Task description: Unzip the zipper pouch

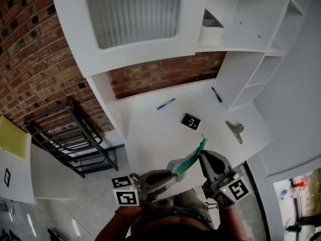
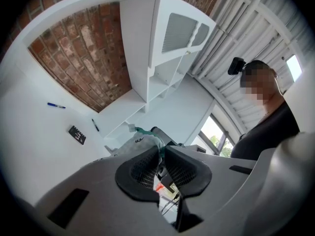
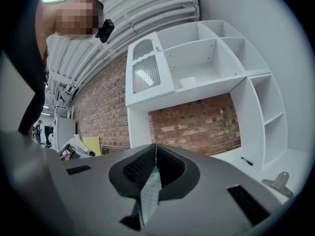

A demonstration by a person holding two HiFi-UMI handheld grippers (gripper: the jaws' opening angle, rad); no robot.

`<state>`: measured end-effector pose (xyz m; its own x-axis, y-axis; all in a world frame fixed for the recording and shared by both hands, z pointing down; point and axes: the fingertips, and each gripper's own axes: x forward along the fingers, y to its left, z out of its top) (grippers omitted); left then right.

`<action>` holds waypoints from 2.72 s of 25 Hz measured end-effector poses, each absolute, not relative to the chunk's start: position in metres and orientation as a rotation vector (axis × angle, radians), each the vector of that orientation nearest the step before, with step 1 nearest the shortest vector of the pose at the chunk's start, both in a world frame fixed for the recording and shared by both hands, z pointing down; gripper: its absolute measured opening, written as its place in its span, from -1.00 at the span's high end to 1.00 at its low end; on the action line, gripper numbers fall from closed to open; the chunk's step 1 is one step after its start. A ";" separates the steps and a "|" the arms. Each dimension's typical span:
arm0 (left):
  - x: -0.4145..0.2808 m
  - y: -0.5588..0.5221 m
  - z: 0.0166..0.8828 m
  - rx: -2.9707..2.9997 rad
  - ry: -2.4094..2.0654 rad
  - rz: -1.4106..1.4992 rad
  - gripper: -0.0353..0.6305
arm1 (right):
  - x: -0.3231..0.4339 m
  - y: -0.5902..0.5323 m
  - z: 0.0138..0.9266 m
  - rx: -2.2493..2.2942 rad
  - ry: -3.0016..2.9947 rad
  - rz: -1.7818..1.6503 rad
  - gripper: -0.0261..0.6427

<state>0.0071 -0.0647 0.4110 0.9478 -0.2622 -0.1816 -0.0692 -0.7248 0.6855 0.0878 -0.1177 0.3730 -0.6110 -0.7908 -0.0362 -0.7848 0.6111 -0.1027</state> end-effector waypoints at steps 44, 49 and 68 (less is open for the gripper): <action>-0.032 -0.046 0.398 2.519 -0.261 -0.240 0.77 | 0.142 -0.127 0.389 -1.655 2.583 -0.217 0.81; -0.042 -0.050 0.398 2.517 -0.302 -0.259 0.77 | 0.156 -0.124 0.393 -1.703 2.553 -0.235 0.84; -0.056 -0.047 0.388 2.546 -0.334 -0.262 0.77 | 0.161 -0.118 0.393 -1.807 2.571 -0.157 0.91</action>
<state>-0.0558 -0.0475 0.3879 0.9501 -0.2896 -0.1160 -0.1817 -0.8161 0.5486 0.1605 -0.1175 0.3925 -0.3406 -0.9382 0.0610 -0.9387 0.3357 -0.0786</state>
